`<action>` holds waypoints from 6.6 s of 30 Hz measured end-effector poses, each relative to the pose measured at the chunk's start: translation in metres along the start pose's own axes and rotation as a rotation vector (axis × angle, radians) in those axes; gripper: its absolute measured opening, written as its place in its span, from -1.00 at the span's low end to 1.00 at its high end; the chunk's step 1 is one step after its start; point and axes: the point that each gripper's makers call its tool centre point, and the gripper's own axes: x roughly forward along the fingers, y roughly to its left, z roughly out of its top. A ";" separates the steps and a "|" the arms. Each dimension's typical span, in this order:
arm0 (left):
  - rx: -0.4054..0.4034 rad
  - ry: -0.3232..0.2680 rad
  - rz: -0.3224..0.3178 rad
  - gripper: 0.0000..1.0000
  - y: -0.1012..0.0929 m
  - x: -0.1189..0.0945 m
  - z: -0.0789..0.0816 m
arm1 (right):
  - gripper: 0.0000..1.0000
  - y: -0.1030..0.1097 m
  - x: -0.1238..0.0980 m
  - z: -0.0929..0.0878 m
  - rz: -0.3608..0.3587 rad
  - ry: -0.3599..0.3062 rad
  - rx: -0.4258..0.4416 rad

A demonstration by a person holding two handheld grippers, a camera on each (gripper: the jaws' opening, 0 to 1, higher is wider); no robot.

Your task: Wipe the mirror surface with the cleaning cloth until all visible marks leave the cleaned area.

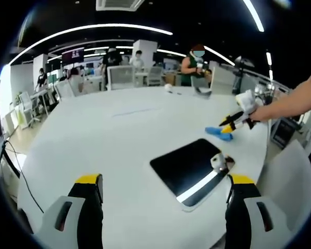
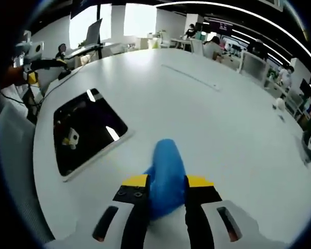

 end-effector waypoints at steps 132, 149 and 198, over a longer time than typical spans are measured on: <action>-0.021 0.010 0.022 0.99 0.025 -0.030 -0.024 | -0.94 0.094 0.051 0.066 -0.056 0.134 0.359; 0.033 0.021 -0.033 0.99 0.021 -0.024 -0.024 | -0.94 0.109 0.055 0.075 -0.050 0.139 0.398; 0.038 0.031 -0.093 0.99 0.070 -0.030 -0.019 | -0.93 0.188 0.105 0.147 0.004 0.120 0.463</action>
